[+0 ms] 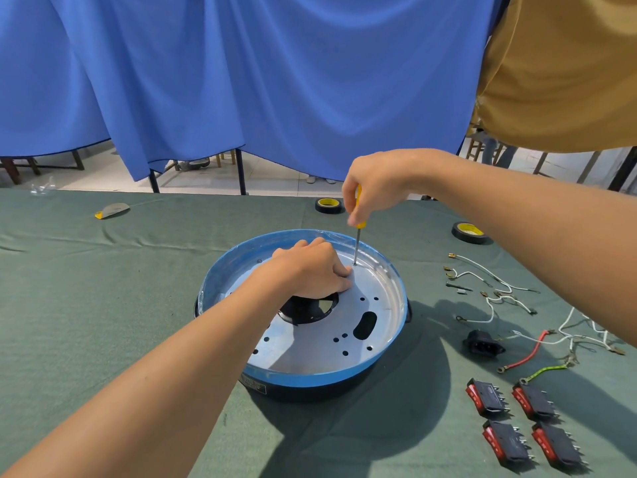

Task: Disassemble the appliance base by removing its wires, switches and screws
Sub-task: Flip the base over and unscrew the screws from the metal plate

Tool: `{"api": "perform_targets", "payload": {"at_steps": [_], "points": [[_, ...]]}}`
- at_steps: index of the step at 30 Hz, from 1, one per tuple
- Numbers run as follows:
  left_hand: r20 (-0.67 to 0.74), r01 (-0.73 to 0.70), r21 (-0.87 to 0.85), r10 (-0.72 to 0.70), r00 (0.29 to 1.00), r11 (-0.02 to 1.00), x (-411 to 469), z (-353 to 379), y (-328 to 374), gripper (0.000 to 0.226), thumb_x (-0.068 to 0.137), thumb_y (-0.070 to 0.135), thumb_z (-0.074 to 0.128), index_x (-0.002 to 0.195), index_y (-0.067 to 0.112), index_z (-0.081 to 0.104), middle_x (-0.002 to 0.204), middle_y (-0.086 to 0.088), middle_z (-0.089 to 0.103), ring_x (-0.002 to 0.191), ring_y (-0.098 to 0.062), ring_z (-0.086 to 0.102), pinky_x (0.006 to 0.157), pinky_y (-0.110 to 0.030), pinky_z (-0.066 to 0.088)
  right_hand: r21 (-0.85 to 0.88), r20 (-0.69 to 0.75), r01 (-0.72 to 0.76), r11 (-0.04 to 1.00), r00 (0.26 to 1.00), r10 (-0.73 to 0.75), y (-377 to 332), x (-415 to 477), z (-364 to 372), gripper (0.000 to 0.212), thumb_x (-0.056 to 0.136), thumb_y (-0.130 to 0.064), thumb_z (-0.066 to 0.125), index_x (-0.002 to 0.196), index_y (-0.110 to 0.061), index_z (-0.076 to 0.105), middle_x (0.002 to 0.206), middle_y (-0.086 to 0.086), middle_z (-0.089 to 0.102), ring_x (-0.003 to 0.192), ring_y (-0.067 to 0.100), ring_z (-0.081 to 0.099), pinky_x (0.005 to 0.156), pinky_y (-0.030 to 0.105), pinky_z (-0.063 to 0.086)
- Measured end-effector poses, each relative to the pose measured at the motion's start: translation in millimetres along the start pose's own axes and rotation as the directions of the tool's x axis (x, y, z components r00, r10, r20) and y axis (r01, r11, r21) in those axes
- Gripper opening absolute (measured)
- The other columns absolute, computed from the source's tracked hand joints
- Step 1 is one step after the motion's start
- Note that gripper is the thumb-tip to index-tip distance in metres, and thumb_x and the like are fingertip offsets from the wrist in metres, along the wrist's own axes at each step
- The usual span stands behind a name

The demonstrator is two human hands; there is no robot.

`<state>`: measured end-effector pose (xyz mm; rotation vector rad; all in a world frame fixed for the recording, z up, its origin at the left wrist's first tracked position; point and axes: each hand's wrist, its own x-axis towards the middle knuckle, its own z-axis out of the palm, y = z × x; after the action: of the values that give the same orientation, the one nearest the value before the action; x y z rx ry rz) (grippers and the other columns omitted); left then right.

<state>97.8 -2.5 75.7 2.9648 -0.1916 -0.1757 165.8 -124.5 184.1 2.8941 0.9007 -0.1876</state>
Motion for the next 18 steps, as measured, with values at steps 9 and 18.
{"api": "perform_targets", "payload": {"at_steps": [9, 18], "points": [[-0.005, 0.000, -0.002, 0.000, 1.000, 1.000, -1.2, -0.2, 1.2, 0.040, 0.094, 0.056, 0.047, 0.125, 0.037, 0.063, 0.130, 0.006, 0.049, 0.120, -0.026, 0.041, 0.076, -0.042, 0.031, -0.009, -0.041, -0.004, 1.000, 0.999, 0.004, -2.9, -1.0, 3.8, 0.026, 0.088, -0.031, 0.064, 0.113, -0.024, 0.063, 0.111, 0.006, 0.062, 0.099, 0.029, 0.062, 0.065, 0.032, 0.049], [-0.008, -0.005, -0.002, 0.005, 1.000, 1.000, -1.1, 0.6, 1.2, 0.041, 0.094, 0.057, 0.045, 0.126, 0.037, 0.062, 0.131, 0.006, 0.050, 0.121, -0.025, 0.041, 0.076, -0.041, 0.031, -0.041, -0.085, -0.022, 0.999, 0.996, 0.019, -2.8, -3.7, 9.6, 0.024, 0.091, -0.031, 0.059, 0.093, -0.009, 0.068, 0.091, 0.011, 0.067, 0.076, 0.025, 0.053, 0.060, 0.030, 0.040]]}}
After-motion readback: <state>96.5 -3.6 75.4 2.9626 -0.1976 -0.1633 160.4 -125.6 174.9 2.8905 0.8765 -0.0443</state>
